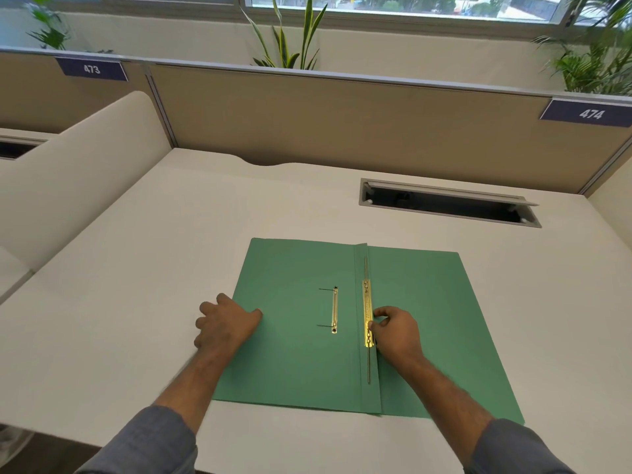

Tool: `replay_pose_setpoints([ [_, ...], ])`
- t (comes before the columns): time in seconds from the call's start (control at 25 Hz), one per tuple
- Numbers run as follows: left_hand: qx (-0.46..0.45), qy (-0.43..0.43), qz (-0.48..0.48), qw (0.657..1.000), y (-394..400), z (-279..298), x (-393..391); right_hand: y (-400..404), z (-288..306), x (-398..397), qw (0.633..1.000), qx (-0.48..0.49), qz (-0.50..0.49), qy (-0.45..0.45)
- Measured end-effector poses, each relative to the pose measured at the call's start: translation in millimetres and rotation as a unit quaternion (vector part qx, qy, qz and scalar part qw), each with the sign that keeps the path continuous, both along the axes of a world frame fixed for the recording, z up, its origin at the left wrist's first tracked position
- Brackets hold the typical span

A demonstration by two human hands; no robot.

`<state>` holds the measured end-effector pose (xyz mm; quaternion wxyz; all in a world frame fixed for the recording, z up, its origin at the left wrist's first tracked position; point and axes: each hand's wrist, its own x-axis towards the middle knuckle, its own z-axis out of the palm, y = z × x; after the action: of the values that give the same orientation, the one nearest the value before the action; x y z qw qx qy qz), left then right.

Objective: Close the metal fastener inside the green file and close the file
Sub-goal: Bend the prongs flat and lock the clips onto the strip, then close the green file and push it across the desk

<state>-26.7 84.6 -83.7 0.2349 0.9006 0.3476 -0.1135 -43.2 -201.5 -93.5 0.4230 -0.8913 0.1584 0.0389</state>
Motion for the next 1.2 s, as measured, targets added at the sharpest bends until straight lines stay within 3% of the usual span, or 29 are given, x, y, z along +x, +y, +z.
replay_pose_setpoints([
  [0.16,-0.037,-0.012,-0.037,0.999,18.6,5.4,8.7,-3.4,-0.8,3.7,1.000,0.018,-0.020,-0.002],
  [0.32,-0.096,-0.146,-0.018,0.984,26.7,22.9,8.6,-7.1,0.7,2.3,0.998,0.049,-0.040,-0.007],
  [0.44,-0.188,-0.250,0.011,0.950,16.9,58.3,13.5,-8.0,2.2,1.1,0.996,0.083,-0.034,0.004],
  [0.56,-0.371,-0.280,-0.001,0.885,-6.0,101.9,16.5,-3.5,9.0,-0.2,0.991,0.125,-0.032,0.023],
  [0.72,-0.414,-0.331,-0.058,0.846,-62.5,134.2,10.8,11.3,25.2,-8.8,0.976,0.202,-0.010,0.085],
  [0.8,-0.441,-0.310,-0.115,0.834,-95.9,130.7,6.4,20.9,38.4,-7.9,0.966,0.228,0.017,0.118],
  [0.92,-0.398,-0.260,-0.199,0.857,-129.6,97.2,-3.4,8.5,55.9,-22.5,0.950,0.281,0.059,0.123],
  [1.0,-0.269,-0.257,-0.289,0.882,-139.2,63.5,-13.0,-19.6,58.6,-32.8,0.931,0.346,0.001,0.116],
  [1.08,-0.129,-0.256,-0.366,0.885,-140.8,31.8,-23.7,-45.3,68.5,-46.9,0.880,0.467,-0.036,0.074],
  [1.12,-0.092,-0.245,-0.381,0.887,-138.5,18.2,-28.0,-53.4,76.2,-47.6,0.838,0.541,-0.005,0.067],
  [1.2,-0.040,-0.215,-0.390,0.895,-130.3,-4.5,-32.1,-68.8,82.8,-38.5,0.800,0.594,0.036,0.075],
])
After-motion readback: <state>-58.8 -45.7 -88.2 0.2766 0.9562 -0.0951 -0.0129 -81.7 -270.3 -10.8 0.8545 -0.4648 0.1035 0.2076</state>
